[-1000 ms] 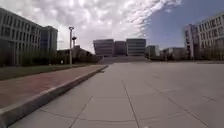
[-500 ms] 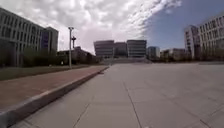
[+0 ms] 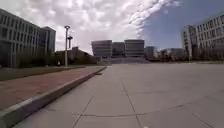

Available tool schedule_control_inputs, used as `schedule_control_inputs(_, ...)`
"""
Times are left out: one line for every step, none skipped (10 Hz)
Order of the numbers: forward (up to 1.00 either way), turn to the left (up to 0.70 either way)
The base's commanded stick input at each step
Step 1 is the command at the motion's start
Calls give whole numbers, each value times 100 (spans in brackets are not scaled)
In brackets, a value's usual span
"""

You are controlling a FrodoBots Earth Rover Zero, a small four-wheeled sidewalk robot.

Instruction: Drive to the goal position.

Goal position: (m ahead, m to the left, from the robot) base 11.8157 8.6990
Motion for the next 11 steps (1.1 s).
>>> schedule_control_inputs(70,0)
schedule_control_inputs(70,0)
schedule_control_inputs(70,0)
schedule_control_inputs(70,0)
schedule_control_inputs(70,0)
schedule_control_inputs(70,0)
schedule_control_inputs(70,0)
schedule_control_inputs(70,0)
schedule_control_inputs(70,0)
schedule_control_inputs(70,-9)
schedule_control_inputs(70,-14)
